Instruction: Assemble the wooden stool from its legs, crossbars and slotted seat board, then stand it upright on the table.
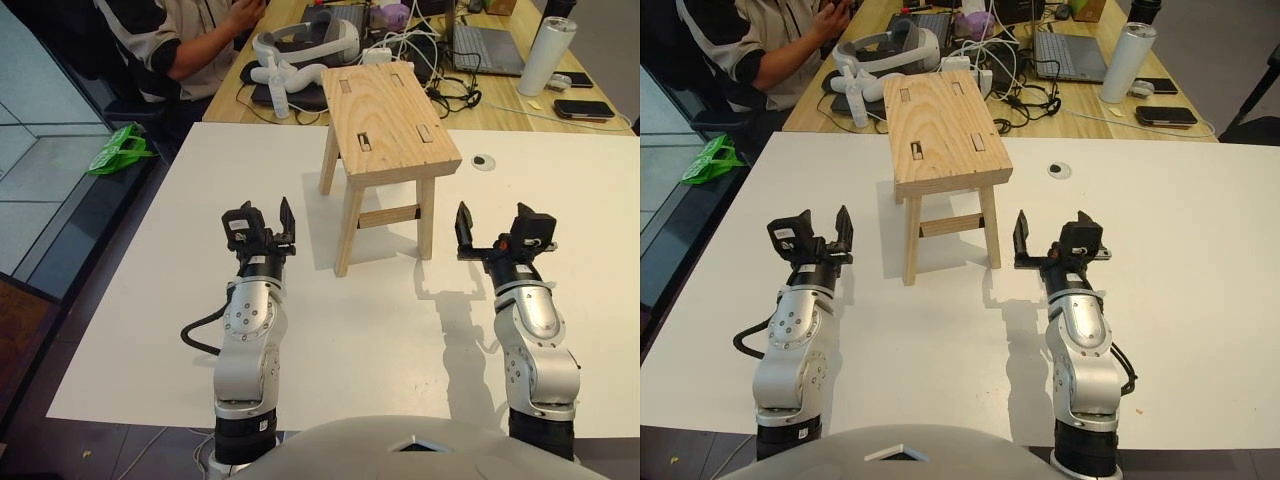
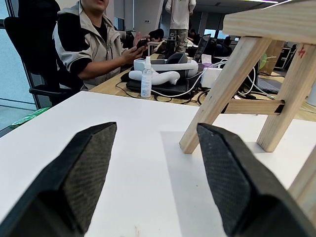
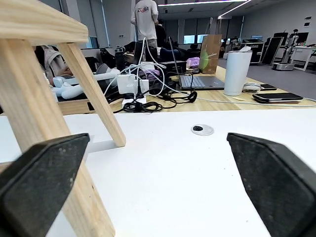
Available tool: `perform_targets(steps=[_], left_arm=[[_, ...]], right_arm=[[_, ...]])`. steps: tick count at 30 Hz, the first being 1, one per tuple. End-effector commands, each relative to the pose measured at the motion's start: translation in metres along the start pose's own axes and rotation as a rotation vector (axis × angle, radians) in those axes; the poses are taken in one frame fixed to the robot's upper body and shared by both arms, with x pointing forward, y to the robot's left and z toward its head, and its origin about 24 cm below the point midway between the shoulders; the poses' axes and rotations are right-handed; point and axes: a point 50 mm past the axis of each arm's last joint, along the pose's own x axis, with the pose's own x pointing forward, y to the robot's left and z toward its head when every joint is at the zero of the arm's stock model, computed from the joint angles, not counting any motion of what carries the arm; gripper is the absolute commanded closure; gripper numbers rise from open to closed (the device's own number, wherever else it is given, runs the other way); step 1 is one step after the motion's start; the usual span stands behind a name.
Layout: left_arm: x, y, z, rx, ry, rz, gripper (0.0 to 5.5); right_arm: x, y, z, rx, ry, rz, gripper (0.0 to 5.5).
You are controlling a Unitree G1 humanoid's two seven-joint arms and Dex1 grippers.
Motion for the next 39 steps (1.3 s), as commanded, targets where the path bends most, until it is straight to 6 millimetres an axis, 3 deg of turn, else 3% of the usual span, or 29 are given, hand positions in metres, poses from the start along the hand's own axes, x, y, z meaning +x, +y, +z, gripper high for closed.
perform_targets(steps=[1,7,13,16,18,20,23,26,32,39], left_arm=[[0.001,-0.010,0.007,0.030,-0.010,-0.101,2.46],[-0.004,-0.011,0.021,-0.137,-0.028,-0.146,2.46],[-0.001,-0.022,0.046,-0.012,-0.138,-0.232,2.46],[0.008,-0.013,0.049,0.007,-0.193,-0.200,2.46],[0.019,-0.003,0.047,0.097,-0.257,-0.115,2.46],[0.023,-0.008,0.034,0.118,-0.231,-0.131,2.46],[0.020,-0.027,0.020,0.056,-0.197,-0.267,2.46],[0.021,-0.025,0.011,-0.002,-0.159,-0.249,2.46],[0.010,-0.018,0.008,-0.102,-0.128,-0.223,2.46],[-0.001,-0.017,0.008,-0.096,-0.112,-0.238,2.46]], right_arm=[[-0.003,0.012,0.008,0.159,-0.062,0.090,0.33],[-0.005,0.005,0.015,0.226,-0.105,0.055,0.33],[0.002,0.006,0.037,0.199,-0.169,0.047,0.33],[0.004,0.006,0.045,0.172,-0.197,0.072,0.33],[0.007,0.006,0.048,0.165,-0.216,0.139,0.33],[0.014,-0.005,0.045,0.137,-0.214,0.116,0.33],[0.012,-0.015,0.030,0.105,-0.169,0.073,0.33],[0.012,-0.010,0.020,0.076,-0.139,0.092,0.33],[0.004,-0.012,0.019,0.084,-0.126,0.083,0.33],[-0.009,-0.012,0.018,0.104,-0.096,0.087,0.33]])
